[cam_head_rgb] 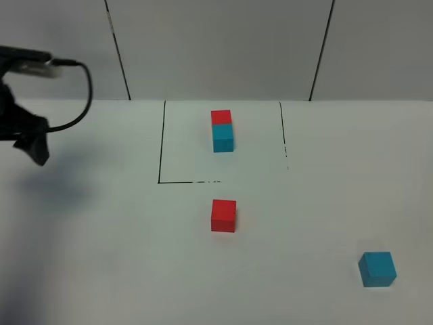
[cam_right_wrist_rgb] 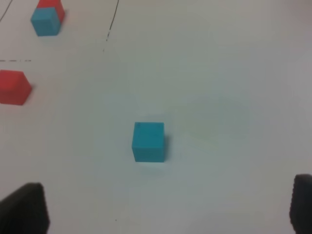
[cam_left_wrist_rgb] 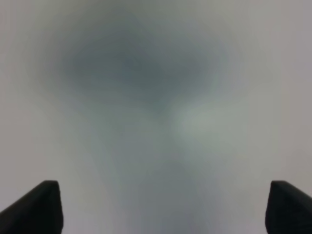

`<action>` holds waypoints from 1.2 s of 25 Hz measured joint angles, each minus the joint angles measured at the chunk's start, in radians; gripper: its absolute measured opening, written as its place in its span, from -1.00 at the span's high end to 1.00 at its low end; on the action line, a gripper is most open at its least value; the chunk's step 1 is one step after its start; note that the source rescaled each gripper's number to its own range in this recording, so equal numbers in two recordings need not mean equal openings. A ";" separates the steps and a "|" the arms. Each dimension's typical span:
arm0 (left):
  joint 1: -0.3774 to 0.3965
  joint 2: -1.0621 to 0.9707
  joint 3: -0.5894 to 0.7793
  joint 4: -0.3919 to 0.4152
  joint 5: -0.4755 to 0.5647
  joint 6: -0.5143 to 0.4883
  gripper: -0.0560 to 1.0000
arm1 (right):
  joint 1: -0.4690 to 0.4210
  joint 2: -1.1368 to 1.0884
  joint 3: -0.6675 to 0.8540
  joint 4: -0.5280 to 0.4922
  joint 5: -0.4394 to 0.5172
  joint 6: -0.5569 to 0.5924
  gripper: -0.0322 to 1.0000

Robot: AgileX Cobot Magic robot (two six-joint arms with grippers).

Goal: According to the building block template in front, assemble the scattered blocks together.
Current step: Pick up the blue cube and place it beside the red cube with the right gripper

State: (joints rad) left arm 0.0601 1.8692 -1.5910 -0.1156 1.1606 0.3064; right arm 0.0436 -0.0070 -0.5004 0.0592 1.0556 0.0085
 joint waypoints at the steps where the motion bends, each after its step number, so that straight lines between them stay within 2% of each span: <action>1: 0.020 -0.043 0.060 -0.014 -0.033 -0.001 -0.92 | 0.000 0.000 0.000 0.000 0.000 0.000 -1.00; 3: 0.046 -0.157 0.198 -0.035 -0.092 -0.001 -0.90 | 0.000 0.000 0.000 0.000 0.000 0.000 -1.00; 7: 0.048 -0.401 0.422 -0.076 -0.180 -0.011 -0.88 | 0.000 0.000 0.000 0.000 0.000 0.000 -1.00; 10: 0.048 -0.602 0.541 -0.106 -0.212 -0.046 -0.87 | 0.000 0.000 0.000 0.000 0.000 0.000 -1.00; 15: 0.048 -0.938 0.686 -0.108 -0.239 -0.077 -0.86 | 0.000 0.000 0.000 0.000 0.000 0.000 -1.00; 23: -0.047 -1.431 0.868 -0.075 -0.200 -0.078 -0.81 | 0.000 0.000 0.000 0.000 0.000 0.000 -1.00; 30: -0.056 -1.725 1.012 -0.069 -0.137 -0.095 -0.79 | 0.000 0.000 0.000 0.000 0.000 0.000 -1.00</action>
State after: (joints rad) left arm 0.0041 0.1444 -0.5786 -0.1844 1.0237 0.2119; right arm 0.0436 -0.0070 -0.5004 0.0592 1.0556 0.0085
